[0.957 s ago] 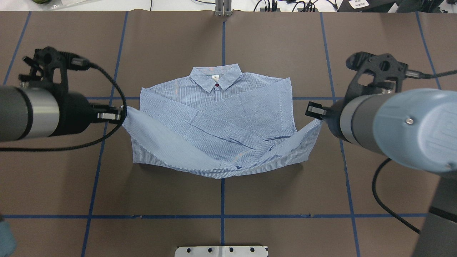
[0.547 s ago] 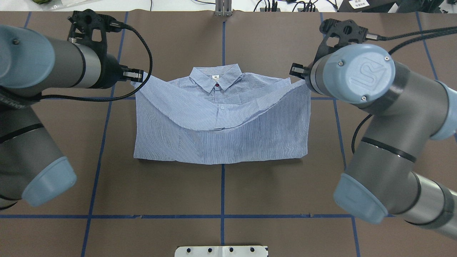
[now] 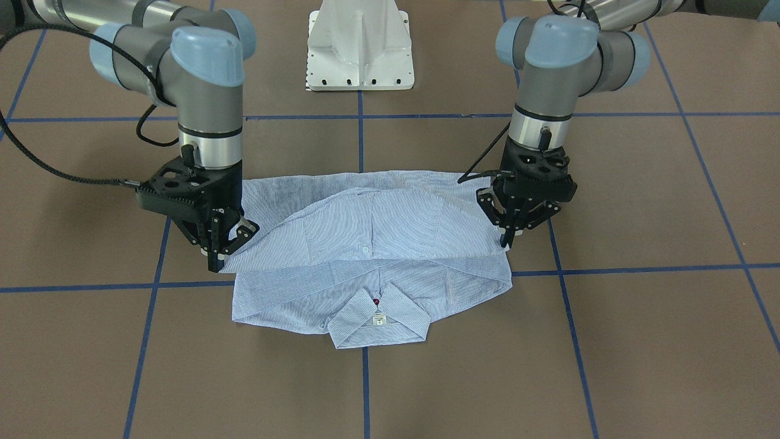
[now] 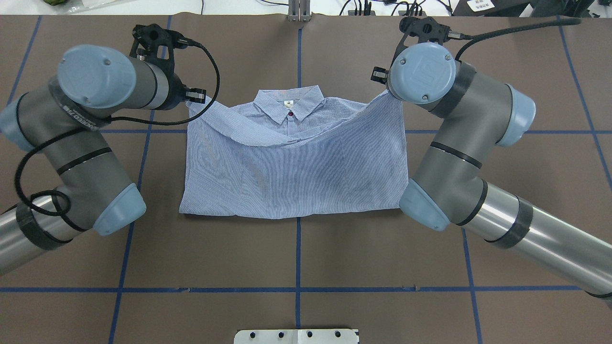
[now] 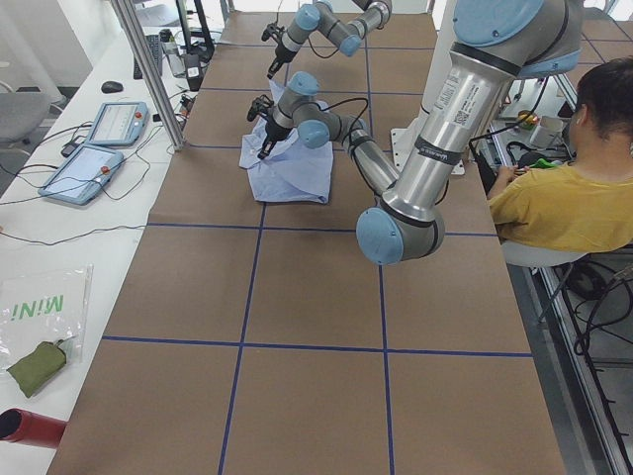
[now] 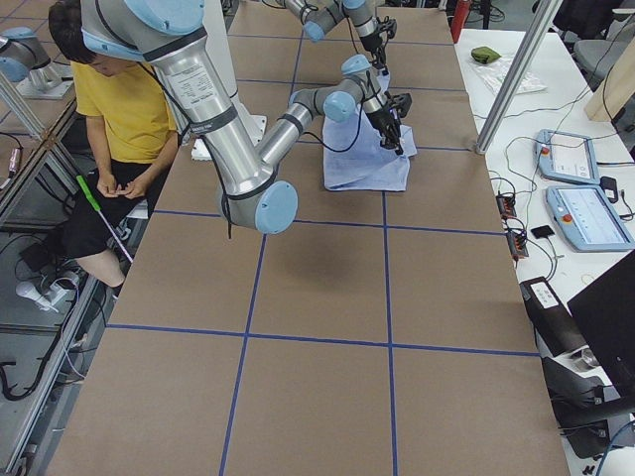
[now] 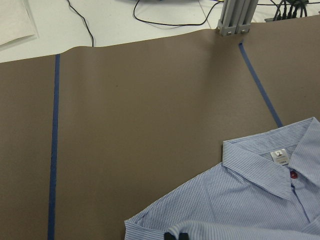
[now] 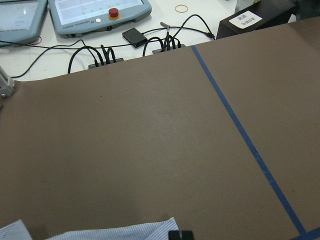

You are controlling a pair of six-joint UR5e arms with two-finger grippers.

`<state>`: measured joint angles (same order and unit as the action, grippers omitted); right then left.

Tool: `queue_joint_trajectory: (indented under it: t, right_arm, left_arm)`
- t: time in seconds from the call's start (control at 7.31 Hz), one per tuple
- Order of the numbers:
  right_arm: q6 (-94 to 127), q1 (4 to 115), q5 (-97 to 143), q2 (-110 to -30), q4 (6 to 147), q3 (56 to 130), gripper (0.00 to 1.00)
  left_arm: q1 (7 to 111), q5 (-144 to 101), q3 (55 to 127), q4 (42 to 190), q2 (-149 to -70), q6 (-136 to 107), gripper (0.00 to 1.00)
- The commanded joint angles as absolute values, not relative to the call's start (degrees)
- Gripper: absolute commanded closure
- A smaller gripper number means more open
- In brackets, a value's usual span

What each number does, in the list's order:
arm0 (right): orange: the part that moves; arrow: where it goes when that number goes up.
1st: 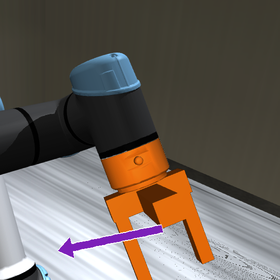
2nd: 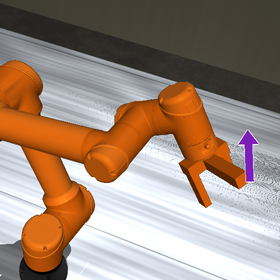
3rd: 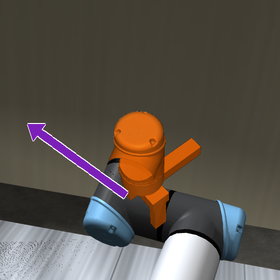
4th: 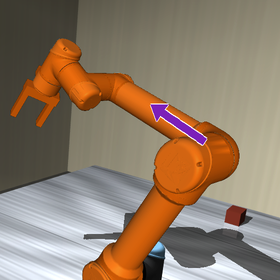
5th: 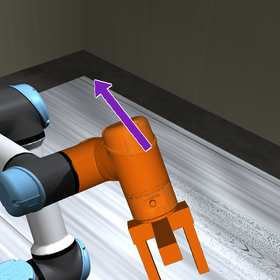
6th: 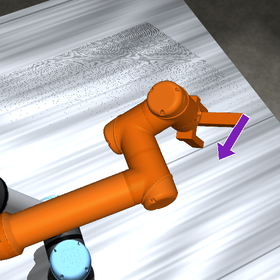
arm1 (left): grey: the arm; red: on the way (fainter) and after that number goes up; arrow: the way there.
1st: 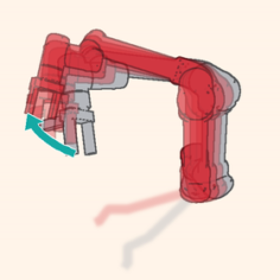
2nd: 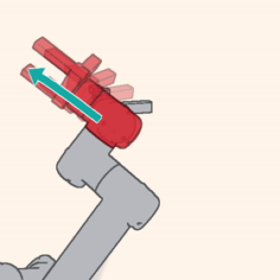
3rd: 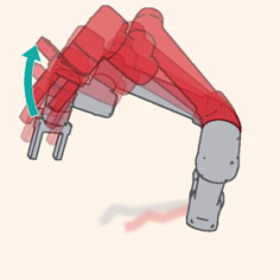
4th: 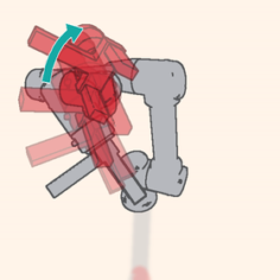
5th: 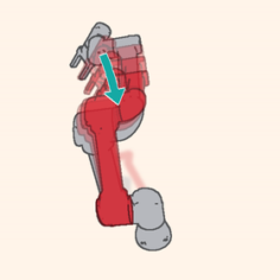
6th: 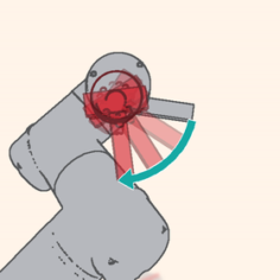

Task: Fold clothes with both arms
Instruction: 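Lift the hem with both grippers and fold it toward the collar, then lay the hem down near the collar and open both grippers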

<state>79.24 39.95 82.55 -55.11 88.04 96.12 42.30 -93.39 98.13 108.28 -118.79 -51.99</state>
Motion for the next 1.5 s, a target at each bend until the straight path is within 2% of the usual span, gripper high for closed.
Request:
queue_joint_trajectory:
  t: [0.0,0.27,0.82,0.96,1.09,1.37]
  right_arm:
    - [78.3,40.0,82.6,-54.7,82.2,87.7,1.00]
    - [77.5,40.1,82.6,-53.4,80.2,84.6,1.00]
    - [77.5,40.1,83.1,-51.4,78.1,82.1,1.00]
    - [77.3,40.1,83.0,-51.6,78.1,82.1,0.01]
    - [76.4,40.4,83.4,-51.4,78.0,82.4,0.00]
    - [73.1,43.3,92.7,-52.8,77.9,85.6,0.00]
  left_arm:
    - [42.0,-92.3,85.6,120.0,-119.6,-51.8,1.00]
    - [42.1,-92.3,81.2,124.8,-120.2,-48.1,1.00]
    - [42.1,-92.5,80.7,124.9,-121.8,-48.1,1.00]
    - [42.4,-93.0,81.1,125.1,-121.7,-47.1,0.47]
    - [42.6,-93.2,81.5,128.5,-121.3,-43.4,0.00]
    - [43.4,-100.9,83.3,129.7,-120.2,-42.3,0.00]
